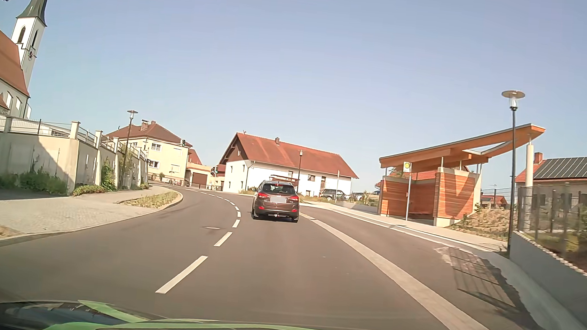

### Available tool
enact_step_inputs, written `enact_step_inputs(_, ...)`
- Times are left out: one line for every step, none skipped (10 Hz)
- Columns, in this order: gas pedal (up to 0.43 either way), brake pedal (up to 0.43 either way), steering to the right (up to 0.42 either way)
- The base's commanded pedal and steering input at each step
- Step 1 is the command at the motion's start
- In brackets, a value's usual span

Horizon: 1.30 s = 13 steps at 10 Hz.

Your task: Follow the waypoints while adhering to traffic rules and regulations

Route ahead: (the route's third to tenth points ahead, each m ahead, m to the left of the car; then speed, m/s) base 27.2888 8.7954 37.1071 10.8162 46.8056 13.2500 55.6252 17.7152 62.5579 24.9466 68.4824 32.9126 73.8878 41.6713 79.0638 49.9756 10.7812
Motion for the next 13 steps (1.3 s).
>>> enact_step_inputs(0.150, 0.000, -0.047)
enact_step_inputs(0.138, 0.000, -0.044)
enact_step_inputs(0.138, 0.000, -0.041)
enact_step_inputs(0.138, 0.000, -0.039)
enact_step_inputs(0.138, 0.000, -0.038)
enact_step_inputs(0.138, 0.000, -0.036)
enact_step_inputs(0.118, 0.000, -0.035)
enact_step_inputs(0.110, 0.000, -0.034)
enact_step_inputs(0.098, 0.000, -0.034)
enact_step_inputs(0.079, 0.000, -0.034)
enact_step_inputs(0.067, 0.000, -0.034)
enact_step_inputs(0.067, 0.000, -0.034)
enact_step_inputs(0.067, 0.000, -0.034)
